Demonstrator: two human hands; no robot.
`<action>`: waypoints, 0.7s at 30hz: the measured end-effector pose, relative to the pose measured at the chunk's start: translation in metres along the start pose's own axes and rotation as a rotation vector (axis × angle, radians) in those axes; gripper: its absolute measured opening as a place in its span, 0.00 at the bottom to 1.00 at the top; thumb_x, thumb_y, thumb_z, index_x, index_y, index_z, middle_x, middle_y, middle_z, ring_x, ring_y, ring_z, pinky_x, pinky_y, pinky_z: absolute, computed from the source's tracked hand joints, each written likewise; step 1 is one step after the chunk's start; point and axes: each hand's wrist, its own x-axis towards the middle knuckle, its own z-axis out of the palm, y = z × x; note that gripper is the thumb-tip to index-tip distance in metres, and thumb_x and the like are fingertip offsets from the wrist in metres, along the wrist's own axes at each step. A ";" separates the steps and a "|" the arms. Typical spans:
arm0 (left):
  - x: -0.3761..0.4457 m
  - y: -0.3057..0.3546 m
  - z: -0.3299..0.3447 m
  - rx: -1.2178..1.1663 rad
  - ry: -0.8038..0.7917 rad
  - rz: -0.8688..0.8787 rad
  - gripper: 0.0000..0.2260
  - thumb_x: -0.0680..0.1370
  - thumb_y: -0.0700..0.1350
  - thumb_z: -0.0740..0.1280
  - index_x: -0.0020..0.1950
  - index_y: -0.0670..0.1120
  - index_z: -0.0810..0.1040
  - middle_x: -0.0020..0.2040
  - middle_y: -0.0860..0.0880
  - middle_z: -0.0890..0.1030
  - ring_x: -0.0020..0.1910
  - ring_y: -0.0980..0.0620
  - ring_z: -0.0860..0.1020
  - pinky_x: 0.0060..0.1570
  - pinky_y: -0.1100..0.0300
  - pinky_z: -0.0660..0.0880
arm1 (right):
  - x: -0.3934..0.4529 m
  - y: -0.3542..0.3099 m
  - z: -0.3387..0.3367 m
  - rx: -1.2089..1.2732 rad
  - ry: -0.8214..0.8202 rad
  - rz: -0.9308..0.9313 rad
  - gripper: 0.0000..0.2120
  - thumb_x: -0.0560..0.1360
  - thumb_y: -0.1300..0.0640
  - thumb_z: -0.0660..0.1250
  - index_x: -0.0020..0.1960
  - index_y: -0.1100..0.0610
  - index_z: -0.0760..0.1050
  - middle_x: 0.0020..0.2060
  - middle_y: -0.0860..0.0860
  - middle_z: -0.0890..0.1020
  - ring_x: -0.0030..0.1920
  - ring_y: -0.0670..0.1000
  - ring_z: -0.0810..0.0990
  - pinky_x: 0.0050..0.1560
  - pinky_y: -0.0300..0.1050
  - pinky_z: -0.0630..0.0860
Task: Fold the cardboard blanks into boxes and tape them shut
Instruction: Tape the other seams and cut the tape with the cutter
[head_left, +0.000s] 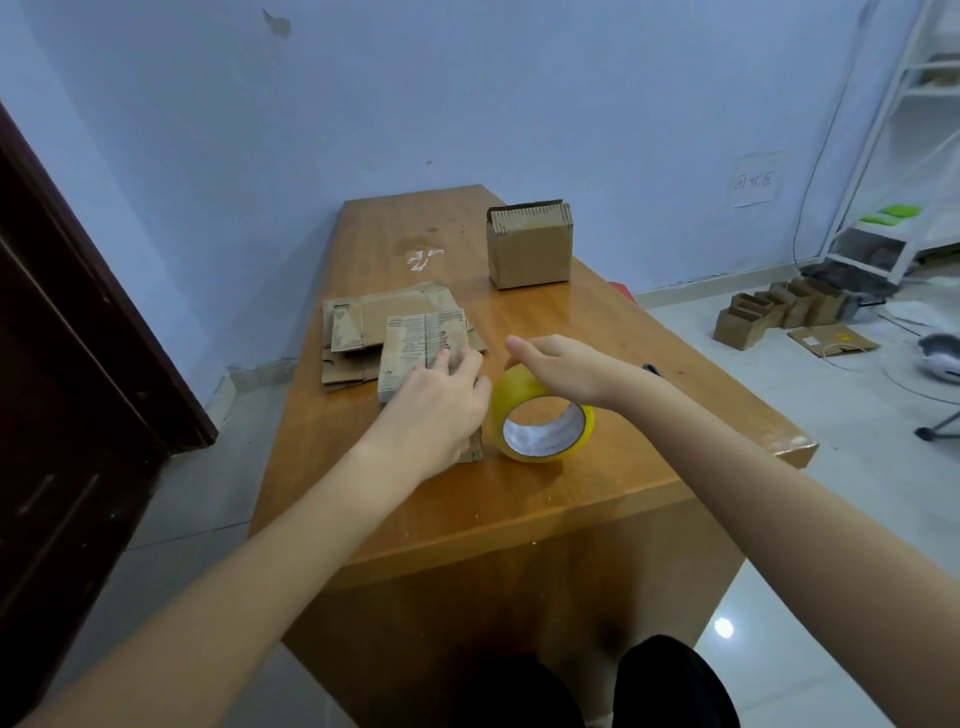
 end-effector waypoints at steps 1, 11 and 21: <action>0.000 0.001 -0.001 0.009 -0.017 -0.005 0.17 0.72 0.44 0.70 0.58 0.38 0.75 0.63 0.36 0.72 0.58 0.36 0.76 0.46 0.49 0.77 | -0.002 0.002 -0.002 0.061 0.009 0.000 0.28 0.82 0.42 0.46 0.62 0.59 0.76 0.58 0.52 0.77 0.62 0.51 0.73 0.62 0.47 0.68; 0.003 0.007 0.006 0.072 -0.045 -0.020 0.28 0.74 0.46 0.66 0.69 0.35 0.64 0.67 0.36 0.67 0.65 0.35 0.70 0.54 0.47 0.74 | -0.014 0.098 -0.027 -0.596 0.338 0.555 0.17 0.79 0.48 0.55 0.50 0.62 0.72 0.51 0.60 0.76 0.50 0.60 0.76 0.46 0.48 0.75; 0.002 0.010 -0.003 0.099 -0.099 -0.035 0.25 0.77 0.44 0.62 0.71 0.36 0.62 0.68 0.35 0.63 0.66 0.32 0.68 0.56 0.45 0.74 | -0.030 0.098 -0.013 -0.343 0.358 0.612 0.19 0.81 0.58 0.54 0.69 0.65 0.59 0.50 0.60 0.77 0.45 0.59 0.78 0.37 0.48 0.73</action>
